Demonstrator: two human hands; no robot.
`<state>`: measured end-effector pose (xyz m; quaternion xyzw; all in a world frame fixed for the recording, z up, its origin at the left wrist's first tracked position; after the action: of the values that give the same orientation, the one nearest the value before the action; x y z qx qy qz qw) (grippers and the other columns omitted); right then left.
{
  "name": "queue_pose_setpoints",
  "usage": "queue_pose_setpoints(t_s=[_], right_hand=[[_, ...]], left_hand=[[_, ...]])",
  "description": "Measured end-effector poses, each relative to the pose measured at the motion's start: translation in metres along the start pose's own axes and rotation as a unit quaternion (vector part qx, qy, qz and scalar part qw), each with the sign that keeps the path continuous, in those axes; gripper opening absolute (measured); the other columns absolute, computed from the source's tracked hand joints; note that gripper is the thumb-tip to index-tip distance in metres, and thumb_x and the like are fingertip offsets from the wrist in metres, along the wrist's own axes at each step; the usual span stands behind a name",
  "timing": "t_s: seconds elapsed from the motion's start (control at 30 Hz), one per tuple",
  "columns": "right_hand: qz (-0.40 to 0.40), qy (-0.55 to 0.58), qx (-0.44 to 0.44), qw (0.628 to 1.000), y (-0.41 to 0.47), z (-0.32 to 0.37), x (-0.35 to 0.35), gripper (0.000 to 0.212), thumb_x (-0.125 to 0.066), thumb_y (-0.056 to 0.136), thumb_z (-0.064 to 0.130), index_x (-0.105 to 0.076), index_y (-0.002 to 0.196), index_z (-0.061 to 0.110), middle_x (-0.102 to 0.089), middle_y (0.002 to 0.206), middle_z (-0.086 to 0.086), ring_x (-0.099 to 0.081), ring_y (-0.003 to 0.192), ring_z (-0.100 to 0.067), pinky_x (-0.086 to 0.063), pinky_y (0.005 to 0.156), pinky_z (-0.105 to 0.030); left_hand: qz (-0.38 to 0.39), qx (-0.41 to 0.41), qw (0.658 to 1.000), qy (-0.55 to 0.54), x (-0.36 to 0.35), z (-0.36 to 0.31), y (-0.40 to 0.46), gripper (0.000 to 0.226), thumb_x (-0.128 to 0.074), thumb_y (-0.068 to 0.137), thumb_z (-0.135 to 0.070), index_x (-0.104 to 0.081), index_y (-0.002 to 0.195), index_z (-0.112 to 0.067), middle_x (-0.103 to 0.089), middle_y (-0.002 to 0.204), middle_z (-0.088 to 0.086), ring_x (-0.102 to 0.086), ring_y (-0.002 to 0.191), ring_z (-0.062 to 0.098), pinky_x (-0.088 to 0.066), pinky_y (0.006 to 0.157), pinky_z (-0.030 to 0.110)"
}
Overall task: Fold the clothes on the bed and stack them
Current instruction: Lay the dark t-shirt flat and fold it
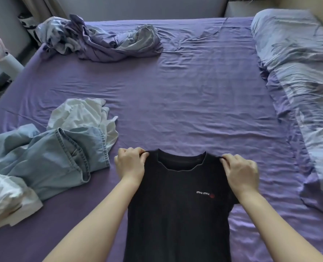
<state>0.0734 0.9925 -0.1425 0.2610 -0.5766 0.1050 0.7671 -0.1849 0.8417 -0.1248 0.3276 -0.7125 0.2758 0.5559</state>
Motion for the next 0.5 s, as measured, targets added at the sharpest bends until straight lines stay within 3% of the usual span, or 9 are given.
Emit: queue_pose_setpoints(t_s=[0.13, 0.3, 0.5], right_hand=[[0.025, -0.013, 0.007, 1.0, 0.025, -0.007, -0.041, 0.011, -0.078, 0.073, 0.014, -0.069, 0.078, 0.01, -0.059, 0.06, -0.008, -0.057, 0.046, -0.031, -0.044, 0.057, -0.037], [0.056, -0.034, -0.024, 0.998, 0.044, -0.013, -0.094, 0.01, -0.068, 0.083, 0.019, -0.069, 0.083, 0.009, -0.062, 0.069, -0.013, -0.061, 0.062, -0.034, -0.04, 0.063, -0.038], [0.022, -0.042, -0.025, 0.999, 0.056, -0.02, -0.143, 0.012, -0.079, 0.072, 0.014, -0.067, 0.075, 0.011, -0.059, 0.064, -0.01, -0.059, 0.057, -0.033, -0.042, 0.059, -0.037]], left_hand=[[0.007, -0.039, 0.999, 0.028, -0.04, -0.002, 0.04, 0.03, -0.051, 0.093, -0.044, -0.069, 0.106, -0.023, -0.066, 0.101, 0.003, -0.047, 0.103, 0.028, -0.034, 0.083, 0.036], [0.008, -0.07, 0.996, 0.053, -0.09, -0.008, 0.073, 0.033, -0.048, 0.095, -0.042, -0.067, 0.106, -0.018, -0.064, 0.102, 0.006, -0.046, 0.102, 0.029, -0.034, 0.082, 0.036], [-0.032, -0.122, 0.991, 0.052, -0.139, -0.017, 0.1, 0.014, -0.074, 0.079, -0.02, -0.068, 0.075, -0.007, -0.06, 0.072, 0.012, -0.055, 0.074, 0.035, -0.044, 0.071, 0.042]])
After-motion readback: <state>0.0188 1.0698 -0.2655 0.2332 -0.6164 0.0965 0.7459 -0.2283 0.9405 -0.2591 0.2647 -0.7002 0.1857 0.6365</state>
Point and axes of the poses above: each hand's wrist, its own y-axis towards the middle knuckle, its own x-axis out of the back of the hand, z = x × y, the point moved 1 cm from there along y, towards the middle knuckle
